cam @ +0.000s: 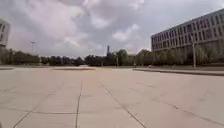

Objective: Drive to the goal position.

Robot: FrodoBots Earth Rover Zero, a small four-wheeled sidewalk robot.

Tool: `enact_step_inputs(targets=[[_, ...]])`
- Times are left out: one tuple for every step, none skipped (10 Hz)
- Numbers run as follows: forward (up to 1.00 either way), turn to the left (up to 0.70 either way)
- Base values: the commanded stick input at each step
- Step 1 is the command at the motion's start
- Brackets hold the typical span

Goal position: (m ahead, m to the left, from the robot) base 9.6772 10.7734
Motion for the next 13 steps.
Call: enact_step_inputs(targets=[[0.5, -0.02], [0.5, -0.02], [0.5, -0.02], [0.5, -0.02], [0.5, -0.02], [0.5, -0.02], [0.5, -0.02], [0.5, -0.02], [0.5, -0.02], [0.5, -0.02], [0.5, -0.02], [0.5, -0.02], [0.5, -0.02]])
